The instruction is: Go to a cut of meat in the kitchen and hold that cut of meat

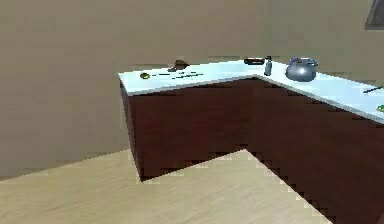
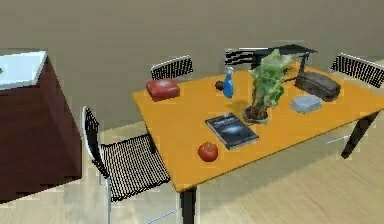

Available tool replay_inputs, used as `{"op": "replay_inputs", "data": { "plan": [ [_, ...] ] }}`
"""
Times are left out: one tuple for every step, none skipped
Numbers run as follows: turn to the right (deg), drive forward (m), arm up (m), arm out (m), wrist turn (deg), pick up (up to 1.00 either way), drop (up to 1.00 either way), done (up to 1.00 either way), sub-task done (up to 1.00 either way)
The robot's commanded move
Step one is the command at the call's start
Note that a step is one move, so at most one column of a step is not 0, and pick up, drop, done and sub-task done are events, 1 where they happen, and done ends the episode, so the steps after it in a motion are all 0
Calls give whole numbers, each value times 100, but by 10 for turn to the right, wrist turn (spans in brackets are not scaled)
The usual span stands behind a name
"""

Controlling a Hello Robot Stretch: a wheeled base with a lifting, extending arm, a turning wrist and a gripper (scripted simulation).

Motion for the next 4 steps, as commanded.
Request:
{"op": "replay_inputs", "data": {
  "plan": [
    [0, 100, 0, 0, 0, 0, 0, 0, 0],
    [-60, 0, 0, 0, 0, 0, 0, 0, 0],
    [0, 5, 0, 0, 0, 0, 0, 0, 0],
    [-450, 0, 0, 0, 0, 0, 0, 0, 0]
  ]
}}
